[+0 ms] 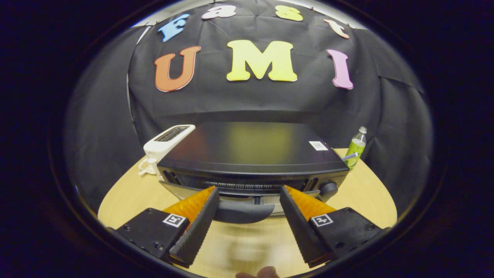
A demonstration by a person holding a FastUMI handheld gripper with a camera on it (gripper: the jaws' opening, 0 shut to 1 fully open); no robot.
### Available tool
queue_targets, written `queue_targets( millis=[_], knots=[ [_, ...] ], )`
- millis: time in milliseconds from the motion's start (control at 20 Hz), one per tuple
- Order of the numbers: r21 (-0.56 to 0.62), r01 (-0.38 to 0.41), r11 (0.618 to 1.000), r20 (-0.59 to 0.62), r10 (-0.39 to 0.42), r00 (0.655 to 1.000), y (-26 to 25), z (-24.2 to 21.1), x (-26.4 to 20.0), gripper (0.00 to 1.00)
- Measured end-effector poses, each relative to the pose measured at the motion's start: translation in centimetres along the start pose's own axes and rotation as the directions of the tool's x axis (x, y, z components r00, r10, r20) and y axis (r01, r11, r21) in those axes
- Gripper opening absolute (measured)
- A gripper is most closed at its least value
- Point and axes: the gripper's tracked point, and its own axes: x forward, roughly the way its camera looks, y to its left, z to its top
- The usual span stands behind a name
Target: Open the toaster oven, put the food inside, and close the toaster oven door.
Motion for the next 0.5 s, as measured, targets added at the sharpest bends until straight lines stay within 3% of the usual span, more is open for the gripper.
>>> queue_targets(
  millis=[500],
  knots=[
    [-0.018, 0.026, 0.999, -0.138, -0.028, 0.990, -0.4, -8.3, -3.7, 1.00]
  ],
)
